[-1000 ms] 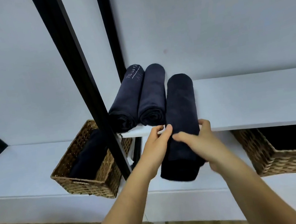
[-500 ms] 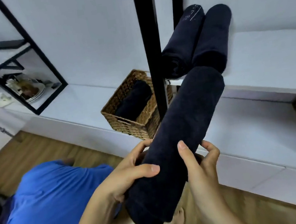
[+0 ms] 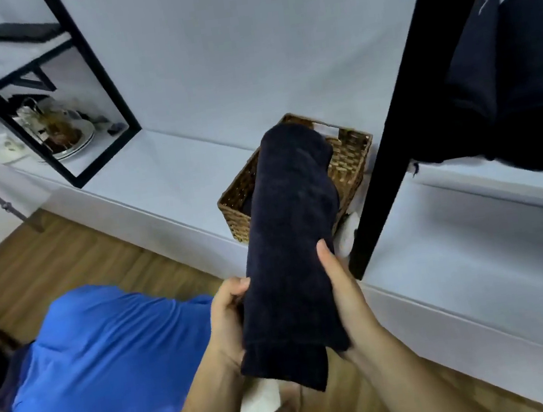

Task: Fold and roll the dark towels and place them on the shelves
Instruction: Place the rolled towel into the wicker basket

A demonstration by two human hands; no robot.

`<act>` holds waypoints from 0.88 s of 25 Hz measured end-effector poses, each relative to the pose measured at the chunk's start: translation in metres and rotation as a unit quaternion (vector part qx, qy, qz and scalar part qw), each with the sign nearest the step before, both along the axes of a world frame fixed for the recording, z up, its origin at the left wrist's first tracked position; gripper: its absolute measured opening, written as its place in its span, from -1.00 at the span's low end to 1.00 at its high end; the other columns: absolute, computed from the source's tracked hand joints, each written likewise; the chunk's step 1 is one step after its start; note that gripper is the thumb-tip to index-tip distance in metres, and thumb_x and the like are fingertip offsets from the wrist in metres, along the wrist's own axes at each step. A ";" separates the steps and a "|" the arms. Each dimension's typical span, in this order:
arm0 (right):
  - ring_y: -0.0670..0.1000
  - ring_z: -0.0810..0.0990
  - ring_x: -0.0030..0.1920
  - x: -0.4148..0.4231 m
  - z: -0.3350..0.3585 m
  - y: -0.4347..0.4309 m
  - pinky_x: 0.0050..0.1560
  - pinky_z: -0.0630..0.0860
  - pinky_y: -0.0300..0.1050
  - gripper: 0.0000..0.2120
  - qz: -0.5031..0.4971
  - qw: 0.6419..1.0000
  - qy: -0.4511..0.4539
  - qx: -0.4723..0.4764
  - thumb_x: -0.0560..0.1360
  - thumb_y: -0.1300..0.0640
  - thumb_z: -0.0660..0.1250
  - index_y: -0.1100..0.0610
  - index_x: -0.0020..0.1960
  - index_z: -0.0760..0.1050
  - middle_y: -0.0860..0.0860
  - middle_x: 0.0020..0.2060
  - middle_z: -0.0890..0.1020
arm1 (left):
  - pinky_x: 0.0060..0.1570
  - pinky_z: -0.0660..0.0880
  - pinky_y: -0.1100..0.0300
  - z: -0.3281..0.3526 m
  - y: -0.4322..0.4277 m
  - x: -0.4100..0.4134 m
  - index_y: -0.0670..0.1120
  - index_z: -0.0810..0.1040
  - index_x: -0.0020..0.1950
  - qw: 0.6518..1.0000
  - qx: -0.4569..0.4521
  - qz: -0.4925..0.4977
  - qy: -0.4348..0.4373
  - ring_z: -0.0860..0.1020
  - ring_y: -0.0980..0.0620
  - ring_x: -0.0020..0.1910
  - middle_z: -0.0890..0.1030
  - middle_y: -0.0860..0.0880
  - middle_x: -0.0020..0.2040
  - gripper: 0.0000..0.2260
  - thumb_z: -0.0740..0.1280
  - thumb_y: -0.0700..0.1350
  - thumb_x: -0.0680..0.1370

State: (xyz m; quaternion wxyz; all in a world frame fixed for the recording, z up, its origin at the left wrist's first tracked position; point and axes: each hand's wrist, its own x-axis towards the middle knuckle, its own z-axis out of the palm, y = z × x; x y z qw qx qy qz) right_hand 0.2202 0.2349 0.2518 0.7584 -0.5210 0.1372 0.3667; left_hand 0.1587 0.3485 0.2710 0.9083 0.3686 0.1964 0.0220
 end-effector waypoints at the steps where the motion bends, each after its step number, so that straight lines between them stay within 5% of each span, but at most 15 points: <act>1: 0.09 0.61 0.16 0.022 0.000 0.014 0.17 0.53 0.09 -0.44 0.011 0.998 0.063 0.027 0.37 -0.28 0.38 -0.03 0.28 0.49 0.03 0.17 0.65 | -0.46 0.46 0.38 -0.013 0.014 0.025 -0.15 0.54 -0.55 0.998 0.027 0.016 0.058 0.54 0.06 -0.51 0.51 -0.06 -0.55 -0.69 0.30 -0.21 0.42; 3: 0.16 0.60 0.17 0.068 -0.006 0.036 0.19 0.51 0.10 -0.42 -0.013 0.992 0.119 0.047 0.38 -0.25 0.38 0.05 0.29 0.50 0.12 0.18 0.64 | -0.47 0.44 0.38 -0.020 0.045 0.072 -0.13 0.55 -0.59 0.991 0.067 0.019 0.118 0.54 0.08 -0.49 0.50 -0.01 -0.57 -0.57 0.20 -0.25 0.49; 5: 0.16 0.63 0.14 0.114 -0.011 0.051 0.14 0.53 0.07 -0.41 -0.063 0.991 0.110 0.045 0.37 -0.19 0.42 0.08 0.30 0.50 0.12 0.15 0.65 | -0.31 0.47 0.26 -0.028 0.080 0.121 -0.08 0.64 -0.46 0.976 0.124 -0.104 0.146 0.57 0.07 -0.37 0.58 -0.01 -0.44 -0.62 0.19 -0.21 0.51; 7: 0.11 0.67 0.10 0.156 -0.030 0.068 0.07 0.59 0.04 -0.42 -0.085 0.994 0.061 -0.012 0.40 -0.14 0.48 0.05 0.35 0.46 0.06 0.13 0.68 | -0.23 0.47 0.20 -0.045 0.122 0.173 0.03 0.66 -0.20 0.908 0.313 -0.227 0.164 0.55 0.06 -0.25 0.61 0.01 -0.23 -0.79 0.26 -0.17 0.51; 9: 0.09 0.65 0.12 0.189 -0.054 0.086 0.11 0.60 0.09 -0.22 -0.111 0.982 0.018 -0.153 0.32 -0.12 0.56 0.02 0.43 0.30 -0.01 0.19 0.62 | -0.15 0.44 0.29 -0.066 0.150 0.219 0.03 0.57 0.10 0.818 0.506 -0.218 0.167 0.54 0.10 -0.11 0.59 0.01 0.00 -0.82 0.34 -0.17 0.52; 12: 0.16 0.49 0.25 0.228 -0.094 0.109 0.25 0.49 0.15 -0.10 -0.118 0.926 -0.022 -0.359 0.34 -0.13 0.51 -0.07 0.50 0.07 0.06 0.37 0.39 | 0.15 0.41 0.26 -0.096 0.154 0.260 0.00 0.43 0.38 0.747 0.614 -0.238 0.094 0.49 0.05 0.19 0.49 -0.01 0.28 -0.62 0.32 -0.09 0.56; 14: 0.26 0.43 0.28 0.252 -0.127 0.131 0.23 0.48 0.20 -0.07 -0.079 0.890 -0.017 -0.448 0.39 -0.15 0.46 -0.14 0.53 -0.09 0.17 0.44 0.24 | 0.40 0.30 0.07 -0.130 0.154 0.276 -0.01 0.25 0.53 0.671 0.669 -0.309 0.083 0.31 -0.06 0.42 0.30 -0.04 0.48 -0.47 0.28 -0.05 0.57; 17: 0.34 0.33 0.32 0.264 -0.185 0.170 0.20 0.48 0.27 -0.05 0.024 0.825 -0.043 -0.563 0.45 -0.20 0.37 -0.22 0.49 -0.31 0.27 0.43 0.09 | 0.50 0.07 -0.21 -0.167 0.161 0.290 0.07 0.06 0.59 0.587 0.702 -0.381 0.130 0.00 -0.20 0.56 0.02 -0.02 0.61 -0.41 0.21 -0.03 0.59; 20: 0.33 0.18 0.34 0.260 -0.221 0.192 0.28 0.36 0.25 -0.04 0.166 0.741 -0.090 -0.645 0.54 -0.14 0.25 -0.10 0.49 -0.51 0.32 0.40 0.05 | 0.48 0.02 -0.28 -0.193 0.167 0.296 0.12 0.04 0.58 0.537 0.711 -0.429 0.150 -0.11 -0.20 0.57 -0.06 0.04 0.62 -0.40 0.17 0.05 0.57; 22: 0.32 0.14 0.36 0.265 -0.221 0.196 0.27 0.37 0.23 0.06 0.249 0.696 -0.102 -0.666 0.51 -0.12 0.32 -0.02 0.48 -0.56 0.34 0.40 0.03 | 0.49 0.07 -0.22 -0.203 0.169 0.302 0.09 0.09 0.58 0.539 0.709 -0.430 0.150 -0.04 -0.15 0.58 0.01 0.01 0.62 -0.33 0.15 0.09 0.47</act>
